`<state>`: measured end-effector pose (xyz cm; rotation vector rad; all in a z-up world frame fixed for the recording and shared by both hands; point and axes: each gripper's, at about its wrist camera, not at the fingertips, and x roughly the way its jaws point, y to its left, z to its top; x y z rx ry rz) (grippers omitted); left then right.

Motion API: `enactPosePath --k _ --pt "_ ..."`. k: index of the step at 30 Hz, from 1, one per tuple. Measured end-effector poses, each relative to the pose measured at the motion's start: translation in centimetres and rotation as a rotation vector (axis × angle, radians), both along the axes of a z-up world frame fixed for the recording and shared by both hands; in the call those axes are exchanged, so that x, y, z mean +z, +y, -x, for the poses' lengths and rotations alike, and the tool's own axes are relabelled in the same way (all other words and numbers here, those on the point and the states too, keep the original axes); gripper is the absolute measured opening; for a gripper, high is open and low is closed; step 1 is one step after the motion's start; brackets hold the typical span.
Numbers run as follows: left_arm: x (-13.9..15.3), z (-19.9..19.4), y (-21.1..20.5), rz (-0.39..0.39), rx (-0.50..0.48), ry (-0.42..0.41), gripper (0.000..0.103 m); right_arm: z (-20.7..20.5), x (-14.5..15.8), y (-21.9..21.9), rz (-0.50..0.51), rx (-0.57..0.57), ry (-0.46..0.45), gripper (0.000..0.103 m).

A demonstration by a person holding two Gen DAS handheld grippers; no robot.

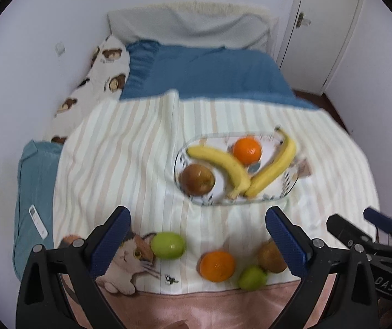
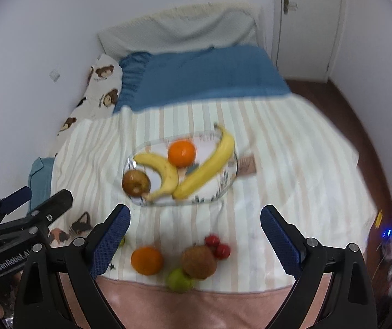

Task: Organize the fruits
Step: 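Lift both grippers back toward the remaining fruit, then grasp an orange with the left gripper while the right grasps the red apple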

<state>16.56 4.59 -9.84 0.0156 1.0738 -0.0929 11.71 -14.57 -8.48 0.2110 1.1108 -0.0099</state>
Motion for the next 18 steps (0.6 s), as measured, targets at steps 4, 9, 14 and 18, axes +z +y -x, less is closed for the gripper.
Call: enactPosePath --k 4,9,14,18 --pt "-4.7 0.0 0.3 -0.065 -0.001 0.112 0.101 0.4 -6.6 -0.8 -0.108 -0.039 0.15 0.098" --pt "-9.9 0.4 0.9 -0.108 -0.004 0.244 0.101 2.7 -15.2 -1.4 -0.306 -0.138 0.339 0.098" --pt "-13.0 0.5 0.3 -0.128 -0.043 0.324 0.101 4.9 -18.8 -1.2 -0.347 -0.219 0.375 0.098" --pt "-15.0 0.3 -1.2 -0.113 -0.096 0.375 0.101 4.4 -18.9 -1.4 -0.308 -0.233 0.326 0.098"
